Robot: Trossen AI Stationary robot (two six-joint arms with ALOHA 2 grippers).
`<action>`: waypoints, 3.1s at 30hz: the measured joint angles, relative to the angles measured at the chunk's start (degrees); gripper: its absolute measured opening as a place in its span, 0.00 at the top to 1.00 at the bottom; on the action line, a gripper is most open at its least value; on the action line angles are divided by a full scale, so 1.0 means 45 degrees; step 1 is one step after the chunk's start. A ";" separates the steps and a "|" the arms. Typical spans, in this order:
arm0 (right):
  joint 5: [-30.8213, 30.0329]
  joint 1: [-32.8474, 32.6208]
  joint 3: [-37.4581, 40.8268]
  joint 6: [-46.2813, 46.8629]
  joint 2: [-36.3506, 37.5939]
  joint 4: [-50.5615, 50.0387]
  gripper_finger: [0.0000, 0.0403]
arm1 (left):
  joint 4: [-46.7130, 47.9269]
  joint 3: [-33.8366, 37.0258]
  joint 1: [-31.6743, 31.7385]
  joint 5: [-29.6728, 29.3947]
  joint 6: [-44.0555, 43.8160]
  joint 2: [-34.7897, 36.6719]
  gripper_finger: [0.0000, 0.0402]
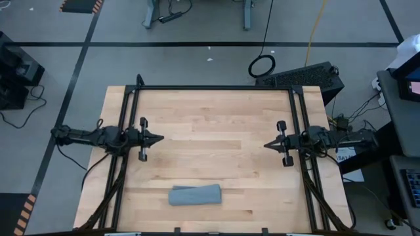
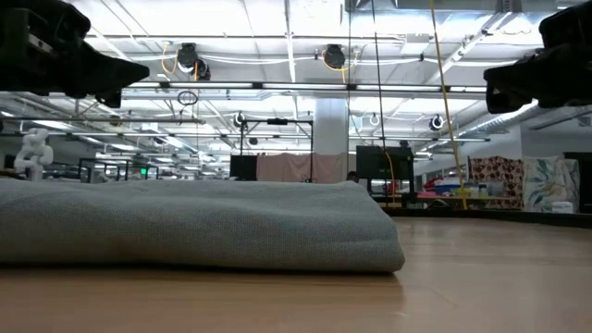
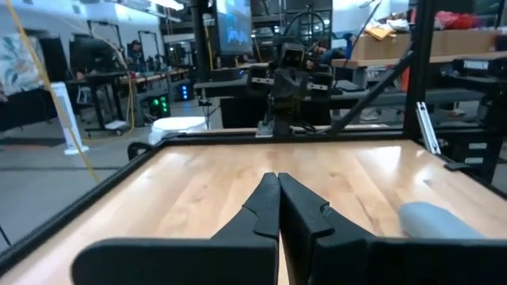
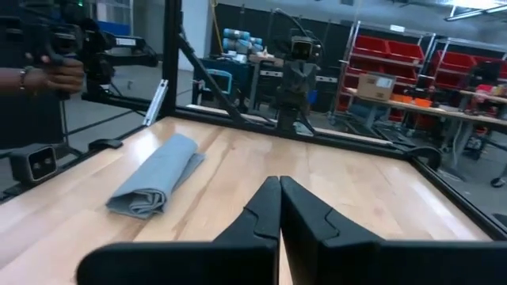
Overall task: Roll towel
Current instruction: Return to Home Position
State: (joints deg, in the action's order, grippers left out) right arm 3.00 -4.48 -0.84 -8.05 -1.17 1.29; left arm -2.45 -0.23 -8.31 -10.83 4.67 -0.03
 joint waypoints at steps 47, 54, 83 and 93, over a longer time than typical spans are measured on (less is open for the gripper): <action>0.0001 0.0406 0.0000 0.0975 -0.0034 -0.0018 1.00 | 0.0314 0.0000 0.1120 0.1914 -0.0628 -0.0078 0.95; 0.0001 0.0406 0.0000 0.0975 -0.0034 -0.0018 1.00 | 0.0295 0.0000 0.1120 0.1871 -0.0628 -0.0075 0.95; 0.0001 0.0406 0.0000 0.0975 -0.0034 -0.0015 1.00 | 0.0280 0.0000 0.1120 0.1875 -0.0623 -0.0077 0.95; 0.0001 0.0404 0.0000 0.0975 -0.0034 -0.0018 1.00 | 0.0280 0.0000 0.1120 0.1875 -0.0623 -0.0078 0.95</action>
State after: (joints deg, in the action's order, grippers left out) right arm 3.01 -2.66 -0.84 -3.66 -1.32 1.21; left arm -1.19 -0.23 -3.27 -2.39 1.87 -0.38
